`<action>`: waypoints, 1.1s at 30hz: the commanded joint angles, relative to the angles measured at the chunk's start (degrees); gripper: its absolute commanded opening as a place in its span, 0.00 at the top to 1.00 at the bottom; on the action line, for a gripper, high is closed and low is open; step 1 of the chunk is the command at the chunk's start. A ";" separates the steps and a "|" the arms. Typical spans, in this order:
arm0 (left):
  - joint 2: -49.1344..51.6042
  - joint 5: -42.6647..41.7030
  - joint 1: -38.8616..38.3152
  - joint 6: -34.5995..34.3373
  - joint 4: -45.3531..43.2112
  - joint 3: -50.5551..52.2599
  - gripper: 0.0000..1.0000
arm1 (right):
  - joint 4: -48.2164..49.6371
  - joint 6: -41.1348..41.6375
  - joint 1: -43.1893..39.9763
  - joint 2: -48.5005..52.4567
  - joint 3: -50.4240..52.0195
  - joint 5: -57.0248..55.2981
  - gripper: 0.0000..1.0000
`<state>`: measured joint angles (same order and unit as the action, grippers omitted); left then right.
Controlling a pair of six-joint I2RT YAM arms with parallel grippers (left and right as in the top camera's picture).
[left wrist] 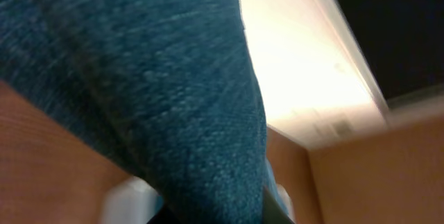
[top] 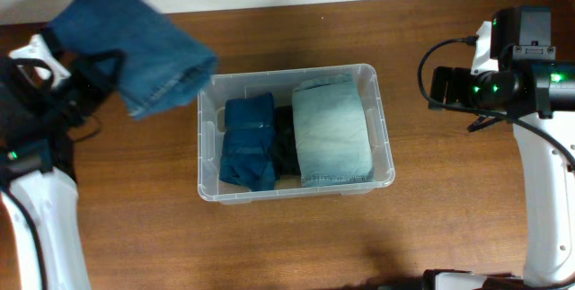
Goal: Pack container
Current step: 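Lay the dark blue jeans over the left half of the container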
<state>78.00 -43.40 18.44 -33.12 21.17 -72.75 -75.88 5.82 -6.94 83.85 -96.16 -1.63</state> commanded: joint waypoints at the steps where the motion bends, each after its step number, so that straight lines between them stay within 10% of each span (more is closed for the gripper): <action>1: -5.03 -0.70 -8.70 7.30 8.87 -1.03 0.99 | 0.00 -0.02 -0.22 0.15 -0.50 0.83 0.02; 10: 2.19 8.57 -30.32 32.22 24.74 -1.01 1.00 | -0.02 0.00 -0.22 0.15 -0.50 1.01 0.01; 18: 9.27 10.75 -31.78 34.05 25.44 -1.01 1.00 | -0.02 -0.02 -0.22 0.15 -0.50 0.98 0.02; 19: 9.75 15.56 -31.78 34.05 26.56 -1.01 0.92 | -0.02 -0.02 -0.22 0.15 -0.50 0.98 0.02; 21: 9.81 27.08 -31.71 34.05 28.00 -1.01 0.31 | -0.02 -0.02 -0.22 0.15 -0.50 0.98 0.01; 23: 9.49 37.62 -31.67 34.05 27.96 -1.31 0.01 | -0.02 -0.02 -0.22 0.15 -0.50 0.98 0.01; 31: 8.07 49.75 -31.69 34.14 22.32 -12.22 0.01 | 0.00 -0.02 -0.22 0.15 -0.50 0.98 0.01; 33: 8.63 48.04 -31.69 34.47 19.98 -12.17 0.44 | -0.02 -0.02 -0.22 0.15 -0.50 0.98 0.01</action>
<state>87.00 3.75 -13.17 0.19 42.61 -83.96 -75.90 5.80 -6.94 83.88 -96.16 -0.99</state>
